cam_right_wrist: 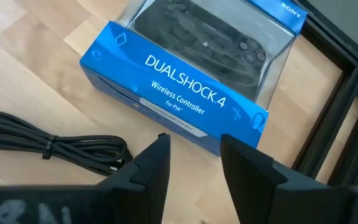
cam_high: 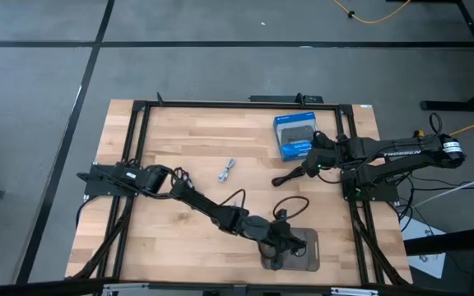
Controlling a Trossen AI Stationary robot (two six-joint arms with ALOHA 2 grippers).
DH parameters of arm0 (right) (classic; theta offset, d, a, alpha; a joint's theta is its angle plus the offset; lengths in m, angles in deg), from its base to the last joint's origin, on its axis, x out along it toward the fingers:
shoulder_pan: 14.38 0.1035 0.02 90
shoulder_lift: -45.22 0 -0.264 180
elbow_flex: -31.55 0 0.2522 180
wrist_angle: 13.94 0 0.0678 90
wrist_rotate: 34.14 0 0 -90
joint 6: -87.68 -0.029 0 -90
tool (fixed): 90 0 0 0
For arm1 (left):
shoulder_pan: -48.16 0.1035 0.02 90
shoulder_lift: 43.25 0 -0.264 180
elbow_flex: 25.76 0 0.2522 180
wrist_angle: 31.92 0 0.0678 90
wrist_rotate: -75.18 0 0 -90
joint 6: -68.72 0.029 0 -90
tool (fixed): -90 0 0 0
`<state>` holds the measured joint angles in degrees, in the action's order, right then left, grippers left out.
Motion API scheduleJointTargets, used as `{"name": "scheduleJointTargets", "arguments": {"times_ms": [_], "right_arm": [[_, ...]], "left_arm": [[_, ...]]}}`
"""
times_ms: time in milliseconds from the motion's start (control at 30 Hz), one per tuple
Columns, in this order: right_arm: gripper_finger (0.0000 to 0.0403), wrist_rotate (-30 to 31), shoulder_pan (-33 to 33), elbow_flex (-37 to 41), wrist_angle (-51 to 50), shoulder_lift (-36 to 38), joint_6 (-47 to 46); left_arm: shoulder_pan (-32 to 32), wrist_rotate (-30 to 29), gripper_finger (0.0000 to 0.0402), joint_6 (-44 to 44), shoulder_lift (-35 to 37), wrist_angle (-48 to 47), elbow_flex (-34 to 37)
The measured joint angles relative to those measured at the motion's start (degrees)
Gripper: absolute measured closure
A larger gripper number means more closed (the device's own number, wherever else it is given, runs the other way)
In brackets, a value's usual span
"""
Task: Pick and place USB-C Cables
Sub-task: Put the middle black charger cable into the black bin, then put the top white charger cable into the black bin
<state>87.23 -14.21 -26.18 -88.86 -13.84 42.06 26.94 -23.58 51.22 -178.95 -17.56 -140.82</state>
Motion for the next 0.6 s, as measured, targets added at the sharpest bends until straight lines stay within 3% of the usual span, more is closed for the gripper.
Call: {"name": "scheduleJointTargets", "arguments": {"times_ms": [167, 333, 600], "right_arm": [[0.0257, -0.09, 0.02, 0.0, 0.0, 0.0, -0.35], [0.0257, -0.11, 0.0, 0.0, 0.02, 0.0, -0.35], [0.0257, -0.15, 0.0, 0.0, 0.04, 0.0, -0.37]], "left_arm": [[0.75, 4.6, 0.0358, -1.25, 0.0, 0.22, -0.02], [1.28, 4.91, 0.032, -1.88, 0.0, 0.26, -0.02], [1.74, 5.1, 0.0314, -1.88, 0.04, 0.25, -0.02]]}}
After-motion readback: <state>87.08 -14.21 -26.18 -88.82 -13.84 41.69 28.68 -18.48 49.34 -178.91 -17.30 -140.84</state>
